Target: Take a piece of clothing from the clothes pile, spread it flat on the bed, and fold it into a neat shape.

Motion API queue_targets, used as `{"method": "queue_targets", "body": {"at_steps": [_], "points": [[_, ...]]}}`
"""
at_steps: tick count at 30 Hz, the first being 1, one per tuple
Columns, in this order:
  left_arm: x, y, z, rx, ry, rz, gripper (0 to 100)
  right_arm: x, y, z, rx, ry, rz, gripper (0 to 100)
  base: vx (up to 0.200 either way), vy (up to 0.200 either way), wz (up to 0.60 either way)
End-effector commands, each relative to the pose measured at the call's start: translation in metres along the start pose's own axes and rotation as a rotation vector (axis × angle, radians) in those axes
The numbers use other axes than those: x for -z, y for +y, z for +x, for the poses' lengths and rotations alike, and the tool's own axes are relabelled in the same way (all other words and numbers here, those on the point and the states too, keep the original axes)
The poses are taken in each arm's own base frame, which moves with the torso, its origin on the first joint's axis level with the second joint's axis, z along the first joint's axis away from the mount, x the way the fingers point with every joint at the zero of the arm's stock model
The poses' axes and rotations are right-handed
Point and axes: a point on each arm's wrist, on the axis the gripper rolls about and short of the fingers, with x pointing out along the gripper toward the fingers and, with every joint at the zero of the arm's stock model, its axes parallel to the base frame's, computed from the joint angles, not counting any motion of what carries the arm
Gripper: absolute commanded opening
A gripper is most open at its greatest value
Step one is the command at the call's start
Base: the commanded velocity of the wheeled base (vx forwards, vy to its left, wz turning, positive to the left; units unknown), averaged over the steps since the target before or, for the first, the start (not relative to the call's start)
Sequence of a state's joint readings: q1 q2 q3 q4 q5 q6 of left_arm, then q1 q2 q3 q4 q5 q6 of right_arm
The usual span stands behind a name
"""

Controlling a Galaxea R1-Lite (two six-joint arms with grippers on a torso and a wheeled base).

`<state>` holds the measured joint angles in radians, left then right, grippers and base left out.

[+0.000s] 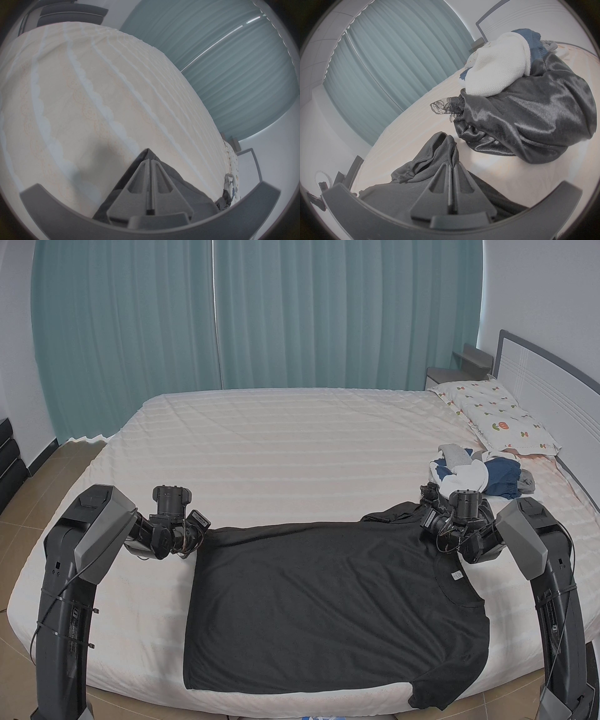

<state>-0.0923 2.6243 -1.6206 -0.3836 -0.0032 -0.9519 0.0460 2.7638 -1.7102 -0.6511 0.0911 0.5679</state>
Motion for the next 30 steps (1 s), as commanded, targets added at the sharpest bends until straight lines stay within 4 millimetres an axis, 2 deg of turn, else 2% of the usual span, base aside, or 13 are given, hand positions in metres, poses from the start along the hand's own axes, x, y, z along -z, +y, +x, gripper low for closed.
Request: {"method": "queue_targets", "body": {"at_steps": [1,14,15,21,25,30], "points": [[0.007,0.002,0.003,-0.009,0.015,0.023,0,-0.003,0.001,-0.002,0.006,-0.012,-0.002,0,0.000,0.000,0.00],[-0.002,-0.003,-0.004,0.003,-0.018,0.009,0,-0.002,0.006,-0.002,0.004,-0.018,-0.004,0,0.000,0.000,0.00],[-0.002,-0.003,-0.005,0.001,-0.017,0.006,100,-0.002,0.006,-0.002,0.004,-0.018,-0.004,0,0.000,0.000,0.00],[0.001,-0.007,-0.002,0.019,-0.016,0.019,100,-0.002,0.006,-0.003,0.007,-0.016,-0.006,0,0.000,0.000,0.00],[0.005,-0.008,0.003,0.024,-0.014,0.022,100,-0.010,0.012,-0.007,-0.005,-0.030,-0.008,0,0.000,0.000,0.00],[0.005,-0.008,0.006,0.030,-0.006,0.025,100,-0.007,0.010,-0.008,0.002,-0.018,-0.005,0,0.000,0.000,0.00]]}}
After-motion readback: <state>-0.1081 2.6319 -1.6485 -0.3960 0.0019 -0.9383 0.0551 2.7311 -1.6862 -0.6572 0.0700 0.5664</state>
